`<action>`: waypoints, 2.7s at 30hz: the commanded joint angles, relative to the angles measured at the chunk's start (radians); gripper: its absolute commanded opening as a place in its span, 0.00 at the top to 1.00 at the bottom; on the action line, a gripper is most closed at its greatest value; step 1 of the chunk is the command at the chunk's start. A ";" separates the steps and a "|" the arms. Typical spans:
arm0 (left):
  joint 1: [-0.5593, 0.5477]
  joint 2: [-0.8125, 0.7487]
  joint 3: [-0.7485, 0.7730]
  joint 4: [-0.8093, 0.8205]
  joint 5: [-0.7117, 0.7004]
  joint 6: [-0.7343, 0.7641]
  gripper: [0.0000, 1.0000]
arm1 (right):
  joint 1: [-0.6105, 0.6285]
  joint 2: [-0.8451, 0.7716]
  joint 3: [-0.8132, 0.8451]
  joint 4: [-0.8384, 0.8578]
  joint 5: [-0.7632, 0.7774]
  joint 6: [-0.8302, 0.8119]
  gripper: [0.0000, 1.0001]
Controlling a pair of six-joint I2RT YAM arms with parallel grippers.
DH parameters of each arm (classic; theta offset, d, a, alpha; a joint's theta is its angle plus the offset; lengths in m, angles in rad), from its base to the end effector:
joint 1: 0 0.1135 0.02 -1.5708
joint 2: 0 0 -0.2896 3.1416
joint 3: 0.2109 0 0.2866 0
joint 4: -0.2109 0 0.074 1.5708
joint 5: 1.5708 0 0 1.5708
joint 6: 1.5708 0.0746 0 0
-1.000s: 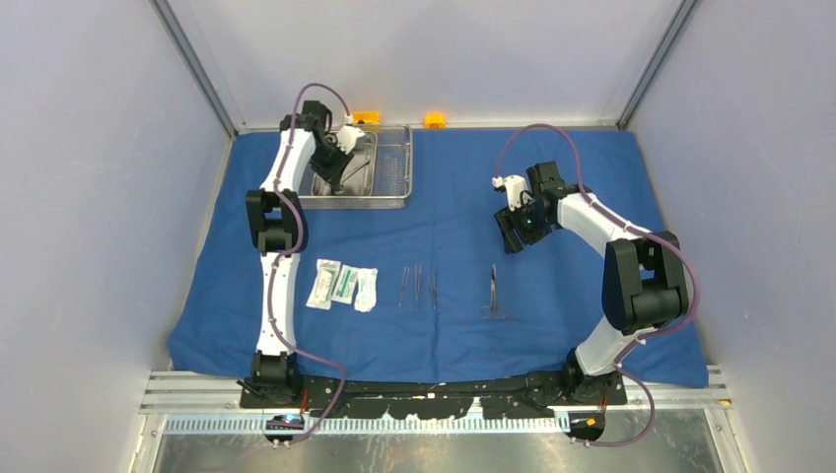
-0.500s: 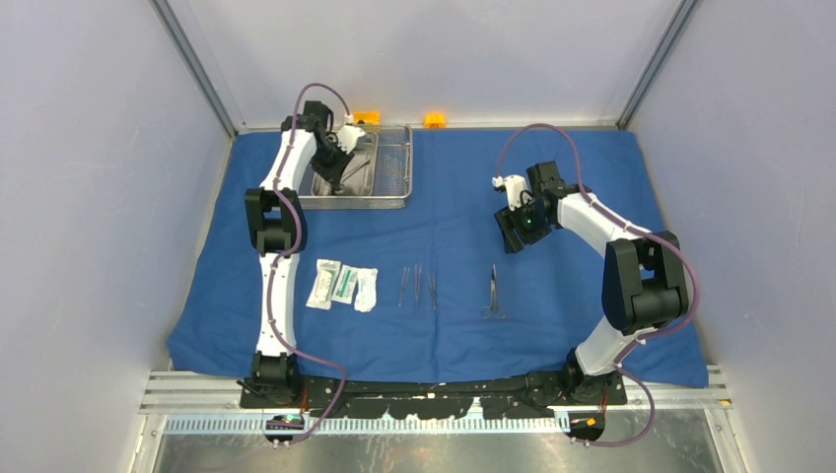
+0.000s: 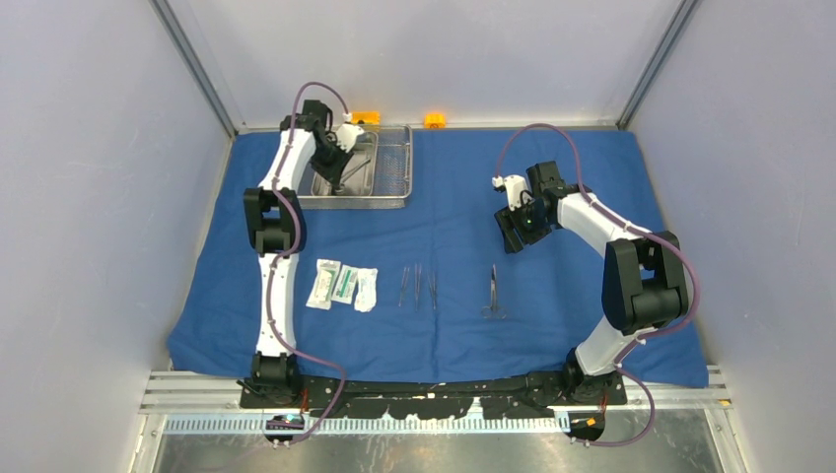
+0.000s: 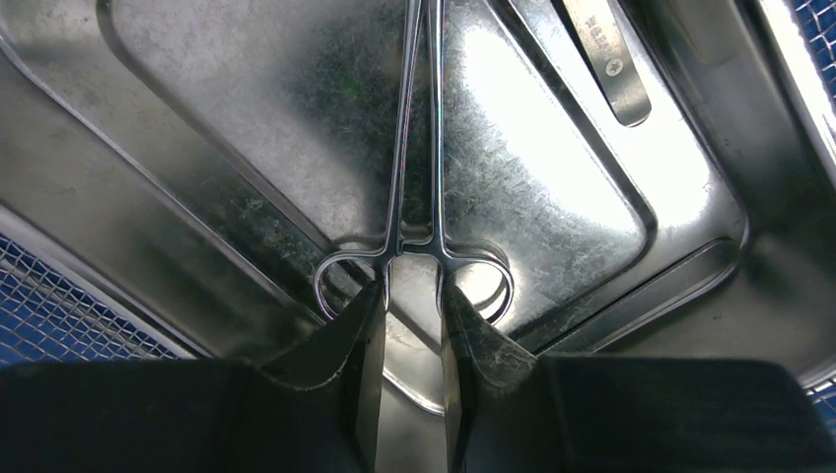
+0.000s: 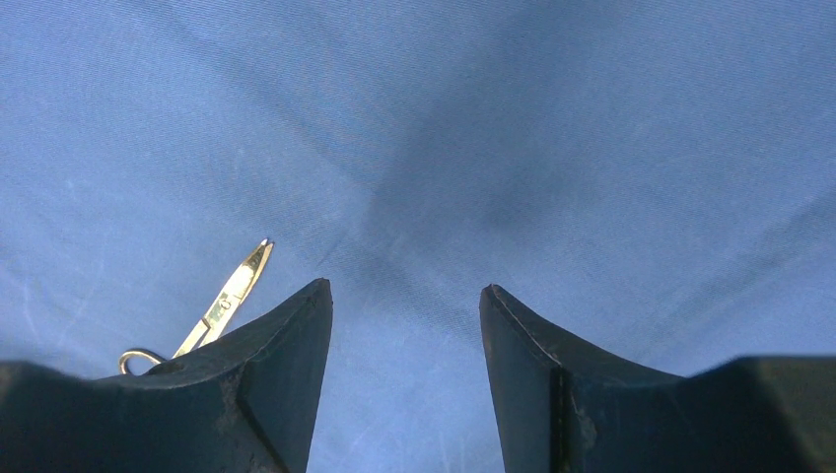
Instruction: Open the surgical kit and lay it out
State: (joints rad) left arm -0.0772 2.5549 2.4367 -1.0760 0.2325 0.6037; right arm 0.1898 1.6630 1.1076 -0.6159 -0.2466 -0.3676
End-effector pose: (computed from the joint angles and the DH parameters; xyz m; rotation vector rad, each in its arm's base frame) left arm 0.5973 -0.0634 0.1640 0.9632 2.5381 -0.1715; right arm 0.3632 0.0883 0.1703 -0.8106 2.5858 0.2857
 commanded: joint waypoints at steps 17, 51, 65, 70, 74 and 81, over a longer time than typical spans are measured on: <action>0.007 -0.153 -0.008 0.022 0.041 -0.025 1.00 | 0.002 0.007 0.044 0.000 -0.022 -0.009 0.39; -0.096 0.193 0.273 0.296 0.039 -0.121 0.39 | 0.002 0.033 0.049 -0.008 -0.003 -0.015 0.39; -0.092 0.255 0.286 0.106 0.124 -0.278 0.62 | 0.002 0.036 0.058 -0.016 -0.017 -0.007 0.40; -0.090 0.271 0.284 0.094 0.100 -0.304 0.70 | 0.002 0.034 0.062 -0.019 -0.025 0.000 0.40; -0.090 0.277 0.282 0.080 0.092 -0.316 0.80 | 0.003 0.030 0.064 -0.023 -0.030 0.001 0.40; -0.091 0.215 0.237 0.143 0.018 -0.297 1.00 | 0.003 0.030 0.069 -0.024 -0.042 0.008 0.40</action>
State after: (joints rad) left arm -0.1738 2.7663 2.7255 -0.8612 0.3180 0.3122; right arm 0.1898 1.6958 1.1374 -0.6380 -0.2649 -0.3656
